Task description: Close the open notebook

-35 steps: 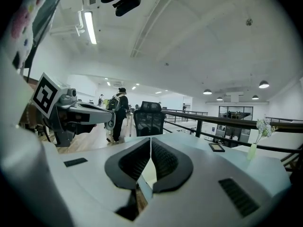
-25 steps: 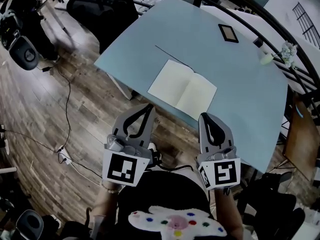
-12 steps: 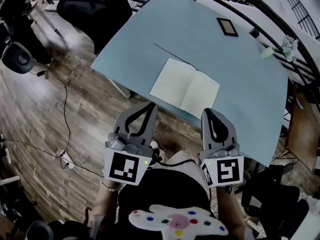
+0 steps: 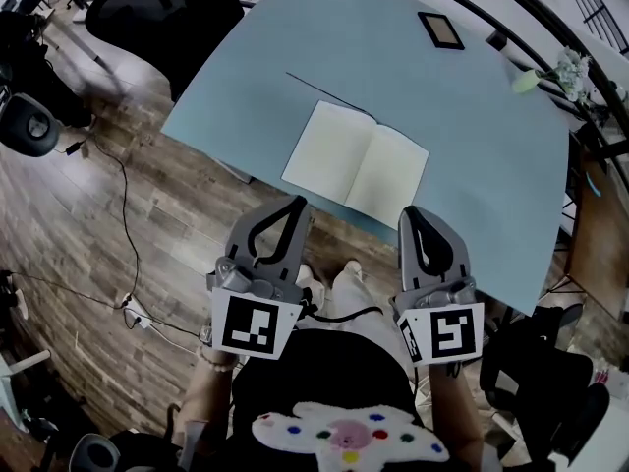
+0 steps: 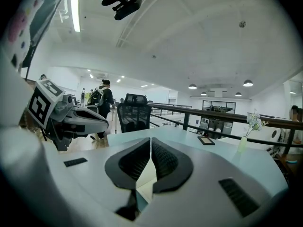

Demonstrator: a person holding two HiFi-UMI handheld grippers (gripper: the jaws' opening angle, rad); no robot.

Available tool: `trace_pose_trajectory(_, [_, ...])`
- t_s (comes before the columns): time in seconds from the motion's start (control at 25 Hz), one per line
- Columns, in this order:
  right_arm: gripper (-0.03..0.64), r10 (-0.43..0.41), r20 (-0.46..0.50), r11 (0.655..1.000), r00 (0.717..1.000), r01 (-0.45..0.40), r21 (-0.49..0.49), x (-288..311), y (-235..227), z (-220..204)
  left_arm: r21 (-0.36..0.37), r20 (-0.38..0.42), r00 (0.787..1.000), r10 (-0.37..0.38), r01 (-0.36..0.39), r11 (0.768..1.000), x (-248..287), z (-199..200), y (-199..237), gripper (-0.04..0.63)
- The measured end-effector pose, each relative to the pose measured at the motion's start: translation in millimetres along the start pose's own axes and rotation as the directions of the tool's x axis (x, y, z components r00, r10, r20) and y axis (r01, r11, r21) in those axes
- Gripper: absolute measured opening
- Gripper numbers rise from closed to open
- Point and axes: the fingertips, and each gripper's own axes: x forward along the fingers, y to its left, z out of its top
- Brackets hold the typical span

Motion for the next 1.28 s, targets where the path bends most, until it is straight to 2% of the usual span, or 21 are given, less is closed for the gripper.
trace_pose_trajectory(0.16, [0.035,0.004,-0.024,1.0,1.0,-0.004,0.018,2,-8,-10,0.045,-0.049,0.998,-0.029,0.031,0.998,15,-12,-15,0.018])
trace_pose_trajectory(0.4, [0.035,0.006,-0.062,0.999,0.998,-0.004,0.039,-1,-23,-28,0.024,-0.122,0.988,-0.094,0.098,0.995,38,-34,-39,0.018])
trace_pose_trajectory(0.64, [0.035,0.0,-0.104,0.998,0.995,0.006,0.057,-8,-34,-47,0.049,-0.187,0.971,-0.15,0.162,0.986,56,-61,-60,0.021])
trace_pose_trajectory(0.72, [0.035,-0.001,-0.118,0.998,0.993,0.009,0.065,-9,-35,-53,0.07,-0.206,0.964,-0.168,0.186,0.98,61,-69,-66,0.046])
trace_pose_trajectory(0.92, [0.035,-0.001,-0.145,0.997,0.989,0.013,0.081,-14,-42,-68,0.152,-0.264,0.943,-0.203,0.248,0.957,75,-91,-85,0.107])
trace_pose_trajectory(1.12, [0.035,-0.003,-0.166,0.995,0.986,0.019,0.097,-18,-46,-80,0.233,-0.325,0.924,-0.199,0.282,0.931,87,-116,-96,0.145])
trace_pose_trajectory(1.28, [0.035,-0.016,-0.172,0.991,0.985,0.039,0.126,-18,-49,-86,0.297,-0.365,0.908,-0.207,0.324,0.898,96,-131,-107,0.167])
